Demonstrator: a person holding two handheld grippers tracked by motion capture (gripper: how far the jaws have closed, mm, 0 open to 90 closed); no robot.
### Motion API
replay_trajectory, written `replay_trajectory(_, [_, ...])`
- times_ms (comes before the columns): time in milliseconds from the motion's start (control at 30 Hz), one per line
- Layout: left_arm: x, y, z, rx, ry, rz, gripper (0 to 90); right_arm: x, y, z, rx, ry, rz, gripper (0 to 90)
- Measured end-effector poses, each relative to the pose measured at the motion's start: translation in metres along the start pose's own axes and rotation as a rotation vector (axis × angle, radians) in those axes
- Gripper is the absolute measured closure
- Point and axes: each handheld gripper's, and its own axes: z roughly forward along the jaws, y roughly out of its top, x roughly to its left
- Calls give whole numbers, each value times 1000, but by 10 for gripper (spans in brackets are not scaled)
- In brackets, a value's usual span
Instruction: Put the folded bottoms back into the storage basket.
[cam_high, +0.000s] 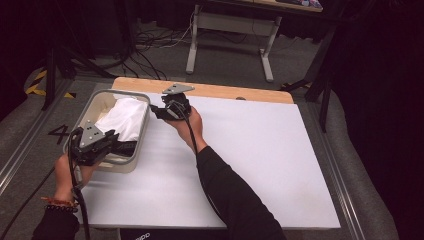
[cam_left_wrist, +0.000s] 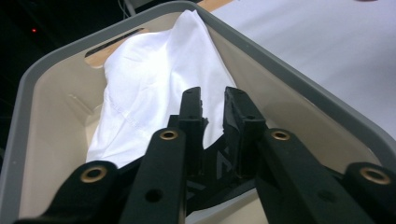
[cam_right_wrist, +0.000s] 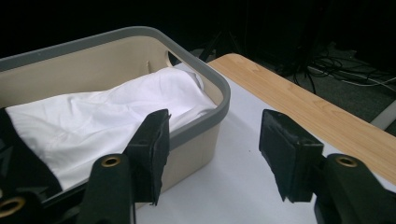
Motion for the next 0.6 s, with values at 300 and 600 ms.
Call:
replay_trajectory(300, [1,16,9,40,-9,33,895,10,-24,-61,-31,13,-84,374])
replay_trajectory(600, [2,36,22,159,-14,46,895,3,-76,-133,-18,16,-110,332])
